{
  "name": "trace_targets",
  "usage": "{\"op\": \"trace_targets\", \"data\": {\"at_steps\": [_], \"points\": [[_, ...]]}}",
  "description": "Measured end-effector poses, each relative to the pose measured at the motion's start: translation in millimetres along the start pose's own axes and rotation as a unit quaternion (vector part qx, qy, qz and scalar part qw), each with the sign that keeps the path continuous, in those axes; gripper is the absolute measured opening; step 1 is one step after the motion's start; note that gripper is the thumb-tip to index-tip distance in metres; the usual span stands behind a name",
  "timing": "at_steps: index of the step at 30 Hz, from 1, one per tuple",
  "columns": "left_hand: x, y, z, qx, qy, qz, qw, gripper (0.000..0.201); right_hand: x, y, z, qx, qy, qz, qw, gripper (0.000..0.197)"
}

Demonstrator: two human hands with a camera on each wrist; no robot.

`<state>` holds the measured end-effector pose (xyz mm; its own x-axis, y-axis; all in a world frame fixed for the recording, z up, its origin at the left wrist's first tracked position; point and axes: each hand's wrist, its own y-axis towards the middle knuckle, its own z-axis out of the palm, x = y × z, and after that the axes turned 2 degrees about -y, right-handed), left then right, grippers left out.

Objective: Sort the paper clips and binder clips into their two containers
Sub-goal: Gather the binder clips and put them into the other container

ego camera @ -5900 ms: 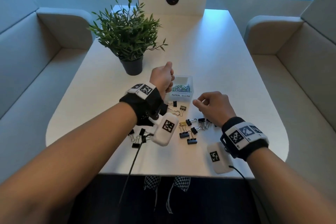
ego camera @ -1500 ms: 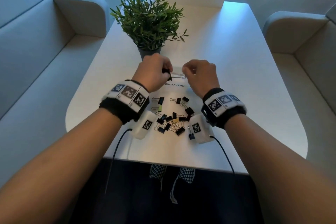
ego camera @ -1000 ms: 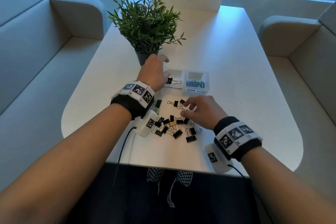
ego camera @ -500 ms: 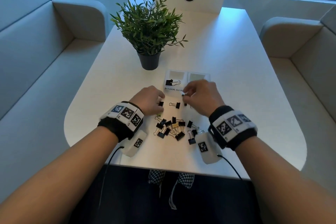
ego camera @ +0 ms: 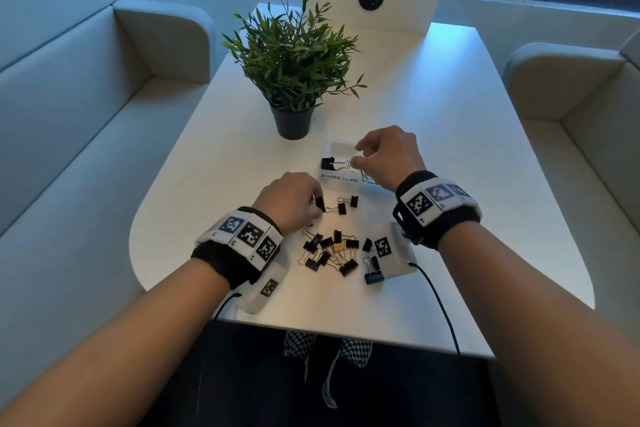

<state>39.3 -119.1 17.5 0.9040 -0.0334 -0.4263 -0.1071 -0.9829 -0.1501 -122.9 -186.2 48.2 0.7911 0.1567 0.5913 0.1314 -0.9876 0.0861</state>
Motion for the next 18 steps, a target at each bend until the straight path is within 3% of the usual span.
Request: {"op": "trace_targets", "data": {"at_steps": [5,8,12,15,18], "points": [[-25,13,-32,-0.07,-0.064,0.052,0.994,0.028,-3,0,-3,-0.042,0.016,-0.009,0.999,0.015],[-35,35,-44,-0.106,-0.087,0.045,0.99,0.032,3,3,-1,-0.064,0.046,-0.007,0.997,0.013],[-31,45,-39,-0.087,-0.065,0.015,0.994,0.061,2,0,4,-0.072,0.071,-0.003,0.995,0.019],[-19,29,-31,-0.1,-0.045,0.017,0.994,0.045,-7,-12,6,-0.071,0.053,-0.036,0.995,0.019],[-6,7,-23,-0.006,0.02,0.026,0.999,0.039,-14,-29,9,0.035,-0.016,-0.102,0.994,0.021]]}}
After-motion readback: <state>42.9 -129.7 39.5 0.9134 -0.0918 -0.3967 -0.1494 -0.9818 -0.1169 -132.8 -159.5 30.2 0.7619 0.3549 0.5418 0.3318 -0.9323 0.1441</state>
